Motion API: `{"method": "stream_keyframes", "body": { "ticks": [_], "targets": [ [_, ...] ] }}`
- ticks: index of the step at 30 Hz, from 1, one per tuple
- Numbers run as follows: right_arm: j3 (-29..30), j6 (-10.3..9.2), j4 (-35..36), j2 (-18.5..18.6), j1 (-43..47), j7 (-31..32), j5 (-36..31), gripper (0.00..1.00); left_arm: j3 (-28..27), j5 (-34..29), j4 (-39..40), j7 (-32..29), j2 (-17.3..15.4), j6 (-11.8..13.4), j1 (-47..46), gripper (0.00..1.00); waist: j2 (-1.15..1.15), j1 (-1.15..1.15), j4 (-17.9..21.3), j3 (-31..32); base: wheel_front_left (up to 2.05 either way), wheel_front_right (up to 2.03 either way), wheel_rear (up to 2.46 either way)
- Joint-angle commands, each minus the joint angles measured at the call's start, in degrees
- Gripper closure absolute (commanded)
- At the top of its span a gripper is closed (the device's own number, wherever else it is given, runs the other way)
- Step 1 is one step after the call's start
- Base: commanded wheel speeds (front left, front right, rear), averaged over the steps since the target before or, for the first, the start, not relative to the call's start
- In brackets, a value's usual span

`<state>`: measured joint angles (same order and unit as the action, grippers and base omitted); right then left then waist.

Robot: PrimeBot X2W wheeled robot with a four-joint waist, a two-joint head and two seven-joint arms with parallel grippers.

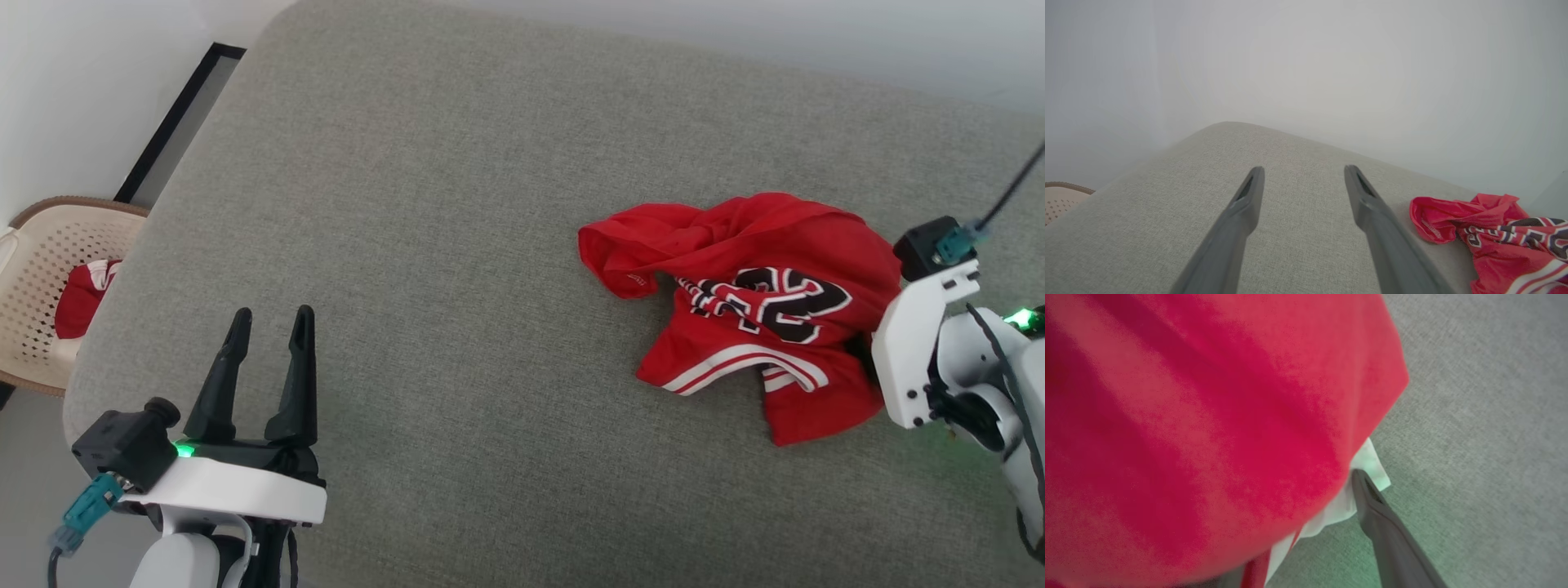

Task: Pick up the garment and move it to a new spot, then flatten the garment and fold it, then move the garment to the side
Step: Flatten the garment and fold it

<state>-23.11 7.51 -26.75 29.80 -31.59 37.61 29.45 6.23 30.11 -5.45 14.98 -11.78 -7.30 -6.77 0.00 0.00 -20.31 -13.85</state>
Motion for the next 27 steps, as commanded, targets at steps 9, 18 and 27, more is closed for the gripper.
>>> {"method": "stream_keyframes", "body": {
  "ticks": [9, 18, 27],
  "targets": [
    [-6.09, -0.03, -0.29, 0.81, -2.32, 4.26, 6.06, 1.00, -1.51, 0.44, -0.48, 0.29, -0.33, -0.11, 0.41, 0.00, 0.00, 0.00, 1.44, 1.14, 0.00, 0.00, 0.00],
    [-1.16, -0.04, 10.84, 6.90, 1.43, 8.06, 11.25, 1.00, -4.18, 0.11, 1.08, 0.29, -1.37, -0.11, 3.23, 0.00, 0.00, 0.00, 6.01, 3.19, 0.00, 0.00, 0.00],
    [14.99, -0.03, 14.36, 4.64, 14.59, 13.98, 7.12, 1.00, -4.23, 0.58, 1.62, 0.28, -1.75, -0.11, 3.43, 0.00, 0.00, 0.00, 8.15, 3.69, 0.00, 0.00, 0.00]
  ]
}}
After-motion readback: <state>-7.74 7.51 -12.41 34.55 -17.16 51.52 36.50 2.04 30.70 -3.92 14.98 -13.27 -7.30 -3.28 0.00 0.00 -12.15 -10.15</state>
